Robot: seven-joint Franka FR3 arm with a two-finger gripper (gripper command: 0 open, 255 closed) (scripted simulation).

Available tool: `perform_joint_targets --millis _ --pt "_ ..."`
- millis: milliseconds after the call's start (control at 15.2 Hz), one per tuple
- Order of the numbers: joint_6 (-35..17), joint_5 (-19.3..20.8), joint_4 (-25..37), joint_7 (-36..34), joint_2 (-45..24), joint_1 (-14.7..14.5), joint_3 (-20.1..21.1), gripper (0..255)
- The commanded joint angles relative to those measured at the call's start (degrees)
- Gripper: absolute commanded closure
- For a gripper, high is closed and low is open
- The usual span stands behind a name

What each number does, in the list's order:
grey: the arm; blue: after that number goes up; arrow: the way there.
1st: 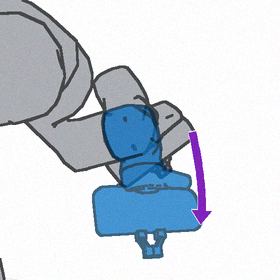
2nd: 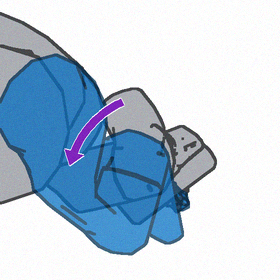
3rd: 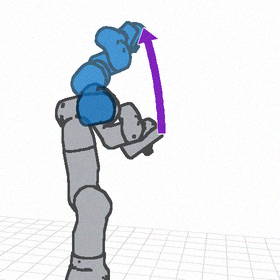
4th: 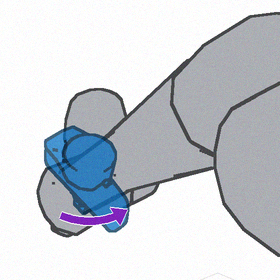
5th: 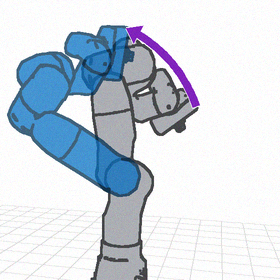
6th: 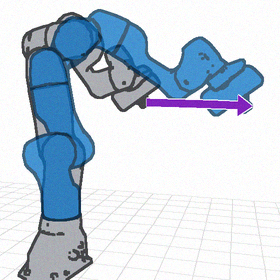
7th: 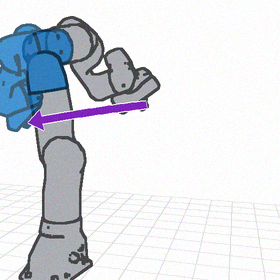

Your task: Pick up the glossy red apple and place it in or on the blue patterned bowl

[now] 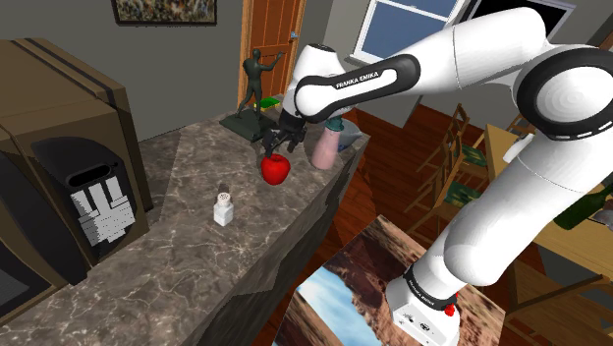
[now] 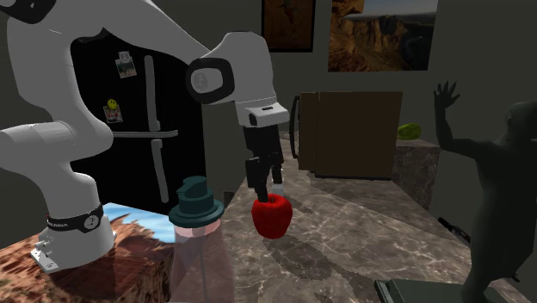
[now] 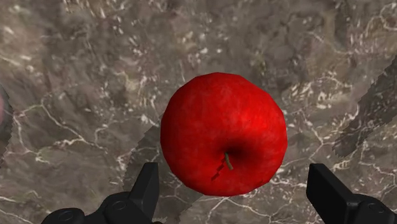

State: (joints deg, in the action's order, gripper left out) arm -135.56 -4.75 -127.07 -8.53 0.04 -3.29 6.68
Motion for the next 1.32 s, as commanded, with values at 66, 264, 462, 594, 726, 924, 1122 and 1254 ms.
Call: perform_joint_targets --millis 66,264,462,594,726,924,1122,1254 --pt "-0.1 0.0 -0.05 -0.01 -0.03 -0.01 0.01 0" --pt "-0.08 0.0 -0.05 -0.01 -0.02 -0.01 0.01 255" --pt "-0.09 0.0 -0.05 -0.01 -0.02 -0.01 0.01 255" --pt "-0.08 0.0 -0.05 -0.01 -0.02 -0.01 0.01 255" --pt "-0.09 0.0 -0.05 -0.01 -0.02 -0.01 0.01 255" --pt "0.66 0.0 0.31 -0.03 0.37 0.0 0.0 255" --pt "2.94 -0.01 1.48 -0.12 1.48 0.04 -0.04 255" --pt "4.46 -0.01 2.32 -0.18 2.16 0.06 -0.06 255"
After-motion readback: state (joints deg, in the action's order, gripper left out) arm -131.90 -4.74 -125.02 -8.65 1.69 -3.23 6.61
